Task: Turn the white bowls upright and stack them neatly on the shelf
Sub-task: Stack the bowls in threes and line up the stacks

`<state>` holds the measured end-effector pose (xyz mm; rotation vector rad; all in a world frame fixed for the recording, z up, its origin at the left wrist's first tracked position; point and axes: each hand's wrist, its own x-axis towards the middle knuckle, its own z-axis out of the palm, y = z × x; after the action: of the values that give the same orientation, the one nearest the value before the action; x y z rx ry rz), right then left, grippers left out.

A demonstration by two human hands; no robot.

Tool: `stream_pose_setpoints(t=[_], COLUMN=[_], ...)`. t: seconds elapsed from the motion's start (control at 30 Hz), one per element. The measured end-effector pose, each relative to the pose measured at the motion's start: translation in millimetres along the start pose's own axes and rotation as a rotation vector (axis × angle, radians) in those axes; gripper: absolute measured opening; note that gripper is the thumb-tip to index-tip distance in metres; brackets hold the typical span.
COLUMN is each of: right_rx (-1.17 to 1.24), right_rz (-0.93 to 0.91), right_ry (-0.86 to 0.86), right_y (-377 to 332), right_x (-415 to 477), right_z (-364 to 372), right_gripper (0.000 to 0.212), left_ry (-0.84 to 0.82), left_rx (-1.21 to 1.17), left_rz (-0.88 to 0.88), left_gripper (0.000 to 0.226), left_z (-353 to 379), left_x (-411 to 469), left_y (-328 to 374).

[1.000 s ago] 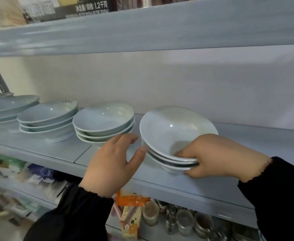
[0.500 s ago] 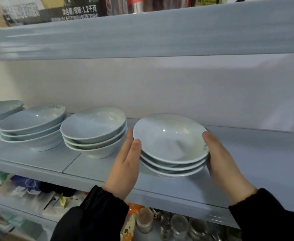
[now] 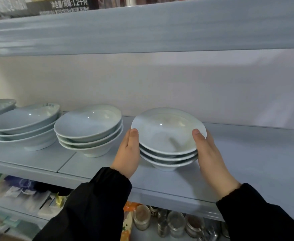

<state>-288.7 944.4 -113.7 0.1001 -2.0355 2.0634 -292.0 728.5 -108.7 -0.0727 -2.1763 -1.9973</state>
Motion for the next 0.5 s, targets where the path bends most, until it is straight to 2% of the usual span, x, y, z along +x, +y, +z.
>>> stream_pose_setpoints(t=[0.1, 0.5], right_rx=[0.005, -0.028], right_rz=[-0.012, -0.028], right_ry=[0.006, -0.014], right_y=[-0.6, -7.1], right_x=[-0.5, 1.1], right_z=[1.4, 0.2], right_gripper=[0.039, 0.044], left_ry=[-0.004, 0.01], left_rx=[-0.012, 0.038], left_rz=[-0.003, -0.02], left_gripper=[0.043, 0.054], left_z=[1.1, -3.6], left_x=[2.3, 6.1], left_y=[1.9, 9.9])
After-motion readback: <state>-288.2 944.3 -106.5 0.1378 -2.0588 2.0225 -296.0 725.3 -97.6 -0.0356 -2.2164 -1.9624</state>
